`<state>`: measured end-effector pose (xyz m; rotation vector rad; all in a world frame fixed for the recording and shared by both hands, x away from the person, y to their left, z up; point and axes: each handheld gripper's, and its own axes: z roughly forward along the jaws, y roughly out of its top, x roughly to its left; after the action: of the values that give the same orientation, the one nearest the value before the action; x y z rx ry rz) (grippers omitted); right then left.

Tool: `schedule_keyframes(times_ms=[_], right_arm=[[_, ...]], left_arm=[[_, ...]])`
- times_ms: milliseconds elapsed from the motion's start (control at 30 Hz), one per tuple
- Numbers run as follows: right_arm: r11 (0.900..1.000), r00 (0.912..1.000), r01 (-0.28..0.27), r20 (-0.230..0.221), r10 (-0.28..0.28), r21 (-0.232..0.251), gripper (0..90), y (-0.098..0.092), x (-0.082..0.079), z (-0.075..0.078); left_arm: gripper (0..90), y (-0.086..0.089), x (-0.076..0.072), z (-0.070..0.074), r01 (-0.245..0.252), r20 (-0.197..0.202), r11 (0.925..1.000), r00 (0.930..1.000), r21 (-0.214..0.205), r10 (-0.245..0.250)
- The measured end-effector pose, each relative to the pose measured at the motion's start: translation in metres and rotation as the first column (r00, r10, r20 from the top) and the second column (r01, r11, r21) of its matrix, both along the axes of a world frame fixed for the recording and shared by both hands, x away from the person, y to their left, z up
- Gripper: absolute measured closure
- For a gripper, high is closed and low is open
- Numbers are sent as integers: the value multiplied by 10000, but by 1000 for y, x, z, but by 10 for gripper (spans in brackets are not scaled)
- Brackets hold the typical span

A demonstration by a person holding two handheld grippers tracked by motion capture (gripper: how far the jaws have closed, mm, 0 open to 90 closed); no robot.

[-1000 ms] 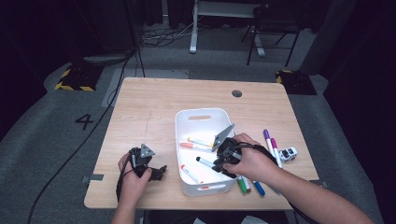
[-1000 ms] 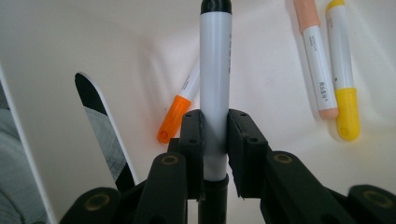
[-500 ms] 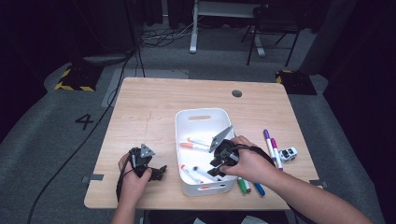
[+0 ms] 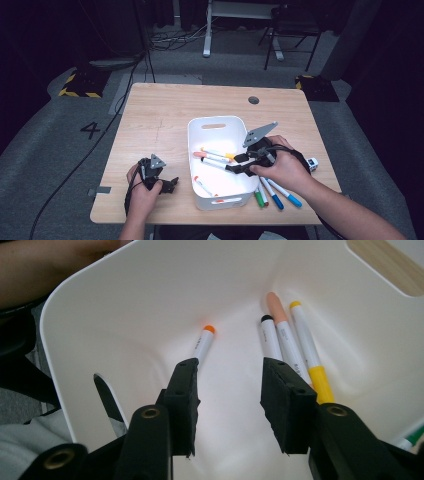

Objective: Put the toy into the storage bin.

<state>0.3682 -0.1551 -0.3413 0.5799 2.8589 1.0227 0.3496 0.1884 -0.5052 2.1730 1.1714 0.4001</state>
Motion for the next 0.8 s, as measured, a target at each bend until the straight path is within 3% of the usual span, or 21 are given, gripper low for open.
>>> schedule_keyframes(times_ms=[267, 367, 567, 800], right_arm=[[9957, 9968, 801, -27, -801, 467, 589, -31, 5, 7], [9929, 9938, 1108, 38, -1110, 429, 594, -43, 7, 10], [9802, 9820, 1877, 100, -1887, 628, 601, -64, 16, 12], [9644, 9662, 2572, 33, -2578, 620, 598, -79, 36, -1]], left_arm=[[1, 0, 0, 0, -2, 2, 10000, 10000, 1, 2], [1, 0, 0, 0, -10, 2, 10000, 10000, 9, 10], [1, 0, 0, 0, -12, -7, 10000, 10000, -16, 12], [1, 0, 0, 0, -2, 9, 10000, 10000, 6, 2]])
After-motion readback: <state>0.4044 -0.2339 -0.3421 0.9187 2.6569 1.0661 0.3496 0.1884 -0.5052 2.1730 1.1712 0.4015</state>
